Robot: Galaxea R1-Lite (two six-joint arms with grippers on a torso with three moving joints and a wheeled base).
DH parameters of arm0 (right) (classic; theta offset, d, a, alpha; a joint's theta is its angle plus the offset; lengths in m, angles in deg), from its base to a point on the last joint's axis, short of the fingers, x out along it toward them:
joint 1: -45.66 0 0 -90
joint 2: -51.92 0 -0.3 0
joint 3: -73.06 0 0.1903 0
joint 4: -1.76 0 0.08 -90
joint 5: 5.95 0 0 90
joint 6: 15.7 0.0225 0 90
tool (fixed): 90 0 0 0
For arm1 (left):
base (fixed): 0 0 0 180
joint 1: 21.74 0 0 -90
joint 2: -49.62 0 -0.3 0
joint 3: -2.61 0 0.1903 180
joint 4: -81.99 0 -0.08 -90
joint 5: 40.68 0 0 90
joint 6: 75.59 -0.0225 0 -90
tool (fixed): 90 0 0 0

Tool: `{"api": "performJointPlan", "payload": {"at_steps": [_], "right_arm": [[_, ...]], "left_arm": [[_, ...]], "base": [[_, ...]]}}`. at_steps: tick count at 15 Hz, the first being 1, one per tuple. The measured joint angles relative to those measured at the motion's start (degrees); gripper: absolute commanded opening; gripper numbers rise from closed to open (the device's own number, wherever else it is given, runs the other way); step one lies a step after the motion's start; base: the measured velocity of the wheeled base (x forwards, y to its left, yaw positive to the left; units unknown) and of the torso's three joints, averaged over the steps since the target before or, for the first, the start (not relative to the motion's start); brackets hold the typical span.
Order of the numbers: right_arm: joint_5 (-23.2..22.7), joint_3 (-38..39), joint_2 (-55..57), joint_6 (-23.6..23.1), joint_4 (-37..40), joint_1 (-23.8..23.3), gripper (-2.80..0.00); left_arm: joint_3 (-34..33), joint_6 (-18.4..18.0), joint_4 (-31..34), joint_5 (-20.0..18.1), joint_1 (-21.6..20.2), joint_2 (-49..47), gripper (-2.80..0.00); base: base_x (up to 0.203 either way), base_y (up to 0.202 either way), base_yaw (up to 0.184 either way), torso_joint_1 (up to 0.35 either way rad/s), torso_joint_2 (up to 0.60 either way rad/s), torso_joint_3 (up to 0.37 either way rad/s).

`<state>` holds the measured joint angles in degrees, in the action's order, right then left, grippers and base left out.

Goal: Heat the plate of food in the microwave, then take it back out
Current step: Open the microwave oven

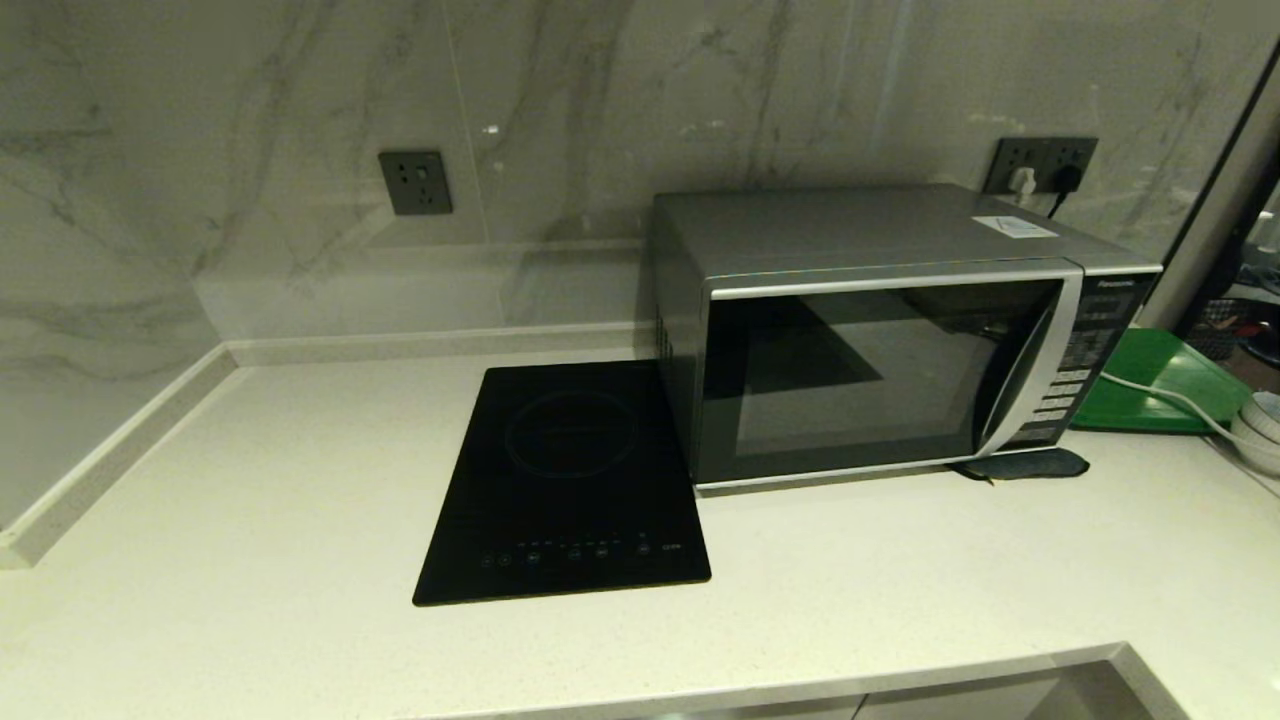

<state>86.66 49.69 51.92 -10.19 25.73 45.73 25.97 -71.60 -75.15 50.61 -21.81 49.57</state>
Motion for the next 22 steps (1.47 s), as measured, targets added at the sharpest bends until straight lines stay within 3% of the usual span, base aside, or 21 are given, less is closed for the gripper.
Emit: {"api": "performJointPlan", "payload": {"at_steps": [22], "right_arm": [[0.00, 0.00, 0.00, -0.02, 0.02, 0.00, -2.80]], "left_arm": [[0.00, 0.02, 0.00, 0.00, 0.00, 0.00, -2.80]], "base": [[0.000, 0.000, 0.000, 0.000, 0.00, 0.000]]}}
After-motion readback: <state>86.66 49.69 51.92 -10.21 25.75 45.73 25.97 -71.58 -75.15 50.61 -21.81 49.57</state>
